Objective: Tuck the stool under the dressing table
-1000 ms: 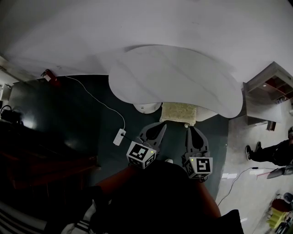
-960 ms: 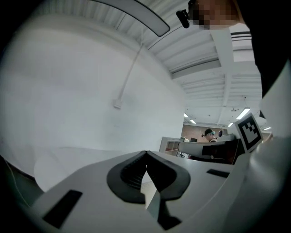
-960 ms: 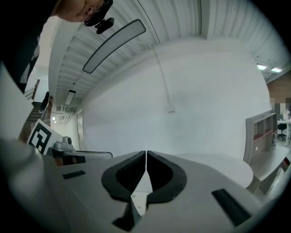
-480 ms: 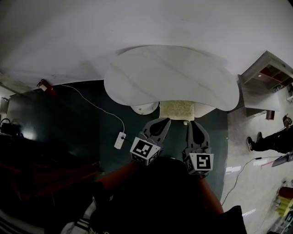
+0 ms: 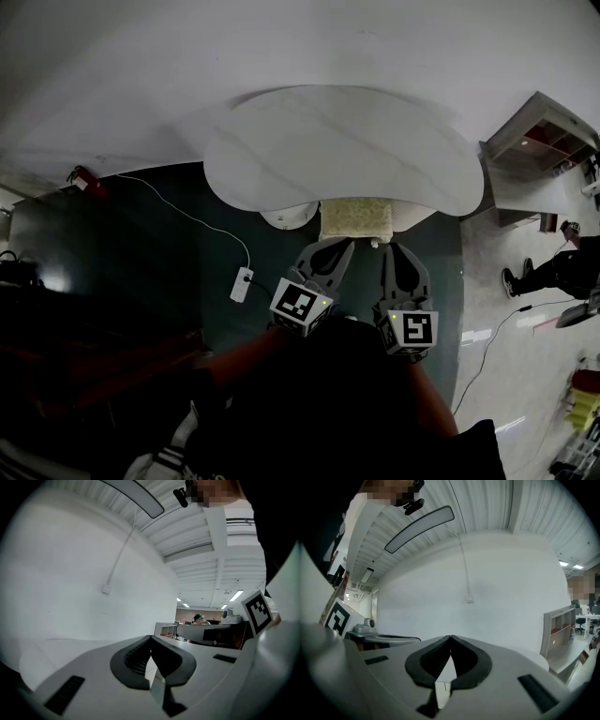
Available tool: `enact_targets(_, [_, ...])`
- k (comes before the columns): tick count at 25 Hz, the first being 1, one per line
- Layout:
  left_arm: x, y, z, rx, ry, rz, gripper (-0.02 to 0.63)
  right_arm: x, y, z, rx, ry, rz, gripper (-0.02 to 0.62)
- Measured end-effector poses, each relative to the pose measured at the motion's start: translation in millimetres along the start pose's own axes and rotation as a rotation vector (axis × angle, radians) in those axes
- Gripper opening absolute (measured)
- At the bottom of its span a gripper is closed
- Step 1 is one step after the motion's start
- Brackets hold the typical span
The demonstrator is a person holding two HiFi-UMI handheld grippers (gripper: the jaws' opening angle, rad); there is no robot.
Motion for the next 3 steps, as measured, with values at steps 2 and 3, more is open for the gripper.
enact_targets(2, [0.7,-1.0,6.3,0.000,-0.012,-0.007,0.015,-1.1,4.2,4.5,0.003,-0.008,0.004,0.037])
enact_targets(3, [0.8,-1.5,10.0,0.000,-0.017,-0.009,0.015,-1.8,6.7,7.0,0.005,-0.012,0.004,0.037])
Point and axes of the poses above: the fingertips, and each gripper's own axes: z backward along the fingers, y to its left, x out of its top, the point moved 2 cm from there along z, backward along the fingers, and after that the axes turned 7 degrees about -y, right-handed, at the moved point
